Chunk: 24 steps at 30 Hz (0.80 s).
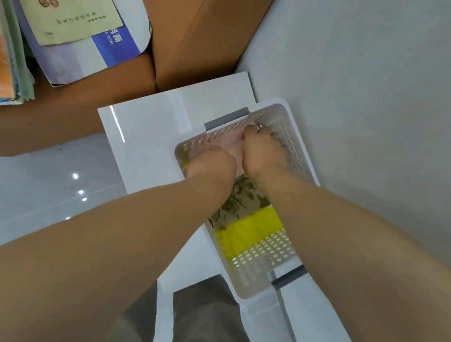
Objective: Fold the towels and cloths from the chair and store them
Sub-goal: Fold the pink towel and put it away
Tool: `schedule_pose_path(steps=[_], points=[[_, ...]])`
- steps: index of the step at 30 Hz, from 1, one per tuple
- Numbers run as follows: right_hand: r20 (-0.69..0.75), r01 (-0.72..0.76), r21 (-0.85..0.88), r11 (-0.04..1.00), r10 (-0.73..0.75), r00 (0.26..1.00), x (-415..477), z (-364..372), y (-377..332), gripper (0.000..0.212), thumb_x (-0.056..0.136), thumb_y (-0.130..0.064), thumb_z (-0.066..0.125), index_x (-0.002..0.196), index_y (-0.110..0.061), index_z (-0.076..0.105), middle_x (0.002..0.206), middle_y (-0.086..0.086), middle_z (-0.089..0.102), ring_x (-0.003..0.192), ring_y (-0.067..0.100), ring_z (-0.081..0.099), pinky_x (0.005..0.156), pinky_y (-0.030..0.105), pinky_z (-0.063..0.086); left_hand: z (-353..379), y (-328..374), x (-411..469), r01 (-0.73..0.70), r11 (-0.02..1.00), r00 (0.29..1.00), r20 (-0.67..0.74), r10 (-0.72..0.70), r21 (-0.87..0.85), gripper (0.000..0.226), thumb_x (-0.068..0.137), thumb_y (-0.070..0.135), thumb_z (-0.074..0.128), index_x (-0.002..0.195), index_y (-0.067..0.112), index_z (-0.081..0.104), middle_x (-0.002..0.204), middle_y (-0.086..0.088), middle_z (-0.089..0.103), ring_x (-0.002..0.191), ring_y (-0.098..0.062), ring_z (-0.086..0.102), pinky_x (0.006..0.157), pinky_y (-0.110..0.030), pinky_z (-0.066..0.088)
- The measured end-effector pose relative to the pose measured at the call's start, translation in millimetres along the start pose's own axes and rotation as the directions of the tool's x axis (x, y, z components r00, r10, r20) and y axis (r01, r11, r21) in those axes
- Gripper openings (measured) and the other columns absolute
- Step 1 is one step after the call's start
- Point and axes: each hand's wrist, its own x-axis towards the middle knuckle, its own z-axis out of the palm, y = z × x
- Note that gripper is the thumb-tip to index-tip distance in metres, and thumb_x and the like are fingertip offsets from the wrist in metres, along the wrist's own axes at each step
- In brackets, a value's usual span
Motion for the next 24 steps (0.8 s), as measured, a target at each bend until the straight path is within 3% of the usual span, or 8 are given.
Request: schedule_pose_path(steps=[6, 8, 11, 14, 18, 20, 22, 24], points=[[0.029, 0.048, -0.08, 0.996, -0.045, 0.999, 3, -1, -2, 0.039, 0.105, -0.021, 0.025, 0.134, -0.007, 0.046, 0.14, 0.021, 0.048, 0.121, 0.039, 0.054, 0.096, 0.043, 0.042, 3, -3, 16, 0.037, 0.999, 0.998, 0.048, -0.036, -0.02, 0.033, 0.097, 0.005, 0.054, 0.13, 0.002, 0.057, 0.132, -0.014, 0.056, 0.12, -0.03, 0.058, 0.089, -0.039, 0.052], [0.039, 0.074, -0.161, 0.984, -0.068, 0.997, -3, -5, -5, 0.036, 0.102, -0.016, 0.037, 0.136, -0.004, 0.044, 0.141, 0.023, 0.042, 0.116, 0.043, 0.056, 0.088, 0.046, 0.047, 2, -4, 11, 0.03, 0.997, 0.999, 0.042, -0.033, 0.074, 0.033, 0.095, 0.005, 0.055, 0.128, 0.005, 0.058, 0.127, -0.012, 0.056, 0.114, -0.03, 0.06, 0.083, -0.038, 0.052], [0.003, 0.161, -0.348, 0.924, -0.17, 0.985, -14, -6, -1, 0.05, 0.089, -0.005, 0.055, 0.138, -0.003, 0.044, 0.148, 0.025, 0.03, 0.123, 0.043, 0.047, 0.081, 0.045, 0.052, -4, 0, -2, -0.009, 0.93, 0.998, 0.054, -0.011, 0.369, 0.032, 0.089, 0.016, 0.057, 0.12, 0.009, 0.06, 0.116, -0.013, 0.057, 0.105, -0.032, 0.056, 0.075, -0.038, 0.045], [0.005, 0.166, -0.386, 0.907, -0.177, 0.984, -17, -3, 2, 0.051, 0.087, -0.005, 0.057, 0.136, -0.002, 0.044, 0.142, 0.023, 0.036, 0.122, 0.04, 0.046, 0.077, 0.043, 0.051, -3, 14, -11, -0.069, 0.907, 0.997, 0.059, 0.049, 0.415, 0.038, 0.09, 0.016, 0.054, 0.126, 0.003, 0.055, 0.118, -0.019, 0.056, 0.102, -0.035, 0.055, 0.067, -0.04, 0.043], [0.056, 0.199, -0.27, 0.942, -0.191, 0.98, -12, 7, 8, 0.053, 0.093, -0.013, 0.051, 0.144, -0.003, 0.038, 0.14, 0.019, 0.038, 0.119, 0.038, 0.047, 0.082, 0.044, 0.049, 7, 25, -17, -0.057, 0.932, 0.997, 0.075, 0.032, 0.357, 0.049, 0.09, 0.014, 0.051, 0.136, -0.003, 0.047, 0.125, -0.025, 0.053, 0.107, -0.038, 0.054, 0.077, -0.039, 0.045], [0.049, 0.22, -0.262, 0.94, -0.215, 0.975, -11, 11, 10, 0.056, 0.095, -0.022, 0.048, 0.147, -0.004, 0.036, 0.14, 0.018, 0.039, 0.123, 0.036, 0.044, 0.085, 0.043, 0.048, 12, 25, -17, -0.03, 0.924, 0.994, 0.109, -0.013, 0.382, 0.06, 0.095, 0.02, 0.047, 0.147, -0.006, 0.032, 0.144, -0.034, 0.038, 0.125, -0.045, 0.045, 0.096, -0.049, 0.042], [0.019, 0.245, -0.262, 0.933, -0.249, 0.968, -10, 15, 11, 0.058, 0.095, -0.031, 0.044, 0.146, -0.004, 0.038, 0.14, 0.017, 0.042, 0.125, 0.035, 0.042, 0.09, 0.043, 0.044, 16, 24, -15, -0.037, 0.915, 0.986, 0.164, -0.031, 0.401, 0.067, 0.101, 0.027, 0.039, 0.154, -0.006, 0.016, 0.159, -0.033, 0.016, 0.143, -0.051, 0.024, 0.112, -0.063, 0.024], [0.001, 0.285, -0.278, 0.917, -0.297, 0.955, -11, 16, 13, 0.063, 0.093, -0.036, 0.044, 0.147, -0.004, 0.04, 0.14, 0.017, 0.046, 0.125, 0.035, 0.042, 0.098, 0.043, 0.038, 21, 22, -11, 0.003, 0.927, 0.98, 0.184, -0.077, 0.374, 0.07, 0.103, 0.031, 0.033, 0.155, -0.005, 0.003, 0.162, -0.03, 0.002, 0.148, -0.051, 0.009, 0.117, -0.065, 0.013]])
